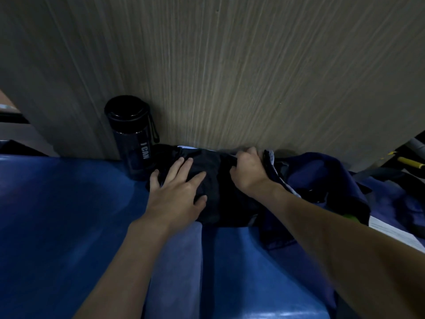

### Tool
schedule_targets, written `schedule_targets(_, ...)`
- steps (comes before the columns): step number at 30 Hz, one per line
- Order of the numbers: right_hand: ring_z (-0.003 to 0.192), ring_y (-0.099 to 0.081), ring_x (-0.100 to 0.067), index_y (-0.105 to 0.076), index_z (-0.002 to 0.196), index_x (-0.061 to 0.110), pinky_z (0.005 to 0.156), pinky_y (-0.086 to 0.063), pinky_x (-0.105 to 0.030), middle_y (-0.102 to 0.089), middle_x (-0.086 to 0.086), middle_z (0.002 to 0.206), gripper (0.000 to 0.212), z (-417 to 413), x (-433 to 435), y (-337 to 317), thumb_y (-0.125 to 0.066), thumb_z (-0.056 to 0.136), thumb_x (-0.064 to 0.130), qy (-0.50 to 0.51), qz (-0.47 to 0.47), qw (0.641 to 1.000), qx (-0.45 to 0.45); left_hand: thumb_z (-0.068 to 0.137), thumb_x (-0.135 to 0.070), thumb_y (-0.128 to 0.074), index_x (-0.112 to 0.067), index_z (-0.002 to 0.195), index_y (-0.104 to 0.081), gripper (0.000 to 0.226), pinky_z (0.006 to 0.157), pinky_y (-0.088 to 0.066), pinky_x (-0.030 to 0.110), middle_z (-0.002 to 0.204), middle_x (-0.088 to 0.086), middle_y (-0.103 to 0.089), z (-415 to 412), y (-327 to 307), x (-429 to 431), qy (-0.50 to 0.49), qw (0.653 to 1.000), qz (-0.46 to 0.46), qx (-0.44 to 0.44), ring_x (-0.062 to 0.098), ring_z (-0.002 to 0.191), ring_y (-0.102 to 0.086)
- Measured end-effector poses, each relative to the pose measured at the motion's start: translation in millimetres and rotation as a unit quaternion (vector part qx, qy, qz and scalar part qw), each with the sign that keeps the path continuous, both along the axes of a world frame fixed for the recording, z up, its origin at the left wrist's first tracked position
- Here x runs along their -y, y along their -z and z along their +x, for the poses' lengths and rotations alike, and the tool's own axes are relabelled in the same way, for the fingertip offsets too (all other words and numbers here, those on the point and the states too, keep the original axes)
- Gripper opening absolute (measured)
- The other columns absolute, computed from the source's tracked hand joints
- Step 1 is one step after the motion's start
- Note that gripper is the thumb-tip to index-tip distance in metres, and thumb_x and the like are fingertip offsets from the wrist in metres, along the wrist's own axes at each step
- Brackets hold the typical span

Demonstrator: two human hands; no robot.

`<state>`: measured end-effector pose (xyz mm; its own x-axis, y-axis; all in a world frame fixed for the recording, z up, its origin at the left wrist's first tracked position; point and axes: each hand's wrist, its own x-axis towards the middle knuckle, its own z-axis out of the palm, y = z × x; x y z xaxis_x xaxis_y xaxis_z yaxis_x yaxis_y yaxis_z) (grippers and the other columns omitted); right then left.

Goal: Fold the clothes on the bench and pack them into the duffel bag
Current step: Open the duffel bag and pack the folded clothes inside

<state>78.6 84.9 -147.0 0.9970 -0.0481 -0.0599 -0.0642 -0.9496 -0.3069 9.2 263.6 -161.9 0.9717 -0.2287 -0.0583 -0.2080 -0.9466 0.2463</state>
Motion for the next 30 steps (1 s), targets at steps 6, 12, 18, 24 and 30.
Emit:
schedule_targets(6, 0.091, -0.056, -0.026, -0.057, 0.104, 0.006, 0.071, -0.037, -0.025, -0.058, -0.014, 0.108, 0.016, -7, 4, -12, -0.060, 0.088, 0.008, 0.032, 0.122, 0.992, 0.017, 0.101, -0.051, -0.041, -0.038, 0.156, -0.019, 0.060, 0.119, 0.005, 0.057, 0.167, -0.005, 0.010, -2, 1, -1, 0.001, 1.000, -0.010, -0.006, 0.010, 0.150, 0.021)
schedule_targets(12, 0.076, -0.052, -0.016, -0.043, 0.119, 0.004, 0.058, -0.040, -0.013, -0.056, -0.010, 0.099, 0.037, -13, 5, -27, -0.061, 0.087, 0.005, 0.086, 0.127, 0.988, -0.026, 0.101, -0.051, -0.041, -0.038, 0.155, -0.020, 0.060, 0.119, 0.005, 0.057, 0.167, -0.006, 0.010, -1, 1, -2, -0.003, 1.000, -0.018, -0.007, 0.009, 0.150, 0.021)
schedule_targets(18, 0.072, -0.063, -0.023, -0.033, 0.125, 0.018, 0.061, -0.056, -0.037, -0.061, -0.008, 0.085, 0.053, -21, -6, -42, -0.066, 0.084, 0.012, -0.006, 0.175, 0.983, 0.059, 0.100, -0.050, -0.043, -0.036, 0.155, -0.021, 0.061, 0.119, 0.005, 0.058, 0.167, -0.005, 0.008, 0, 1, -3, -0.009, 0.999, -0.031, -0.003, 0.010, 0.150, 0.019)
schedule_targets(24, 0.071, -0.053, -0.009, -0.029, 0.109, 0.017, 0.053, -0.048, -0.017, -0.055, -0.004, 0.089, 0.049, -27, -5, -44, -0.070, 0.083, 0.013, -0.001, 0.139, 0.990, -0.003, 0.100, -0.049, -0.045, -0.036, 0.155, -0.023, 0.061, 0.120, 0.004, 0.058, 0.167, -0.006, 0.006, -1, 3, -4, -0.005, 0.999, -0.046, 0.002, 0.009, 0.151, 0.017)
schedule_targets(30, 0.088, -0.062, -0.023, -0.030, 0.118, 0.017, 0.078, -0.058, -0.041, -0.057, -0.008, 0.096, 0.053, -25, -29, -69, -0.068, 0.082, 0.011, -0.034, 0.172, 0.984, 0.011, 0.101, -0.034, -0.048, -0.023, 0.137, -0.057, 0.038, 0.115, -0.024, 0.051, 0.146, 0.000, -0.045, -9, -14, 5, -0.081, 0.957, -0.235, 0.152, 0.021, 0.137, -0.039)
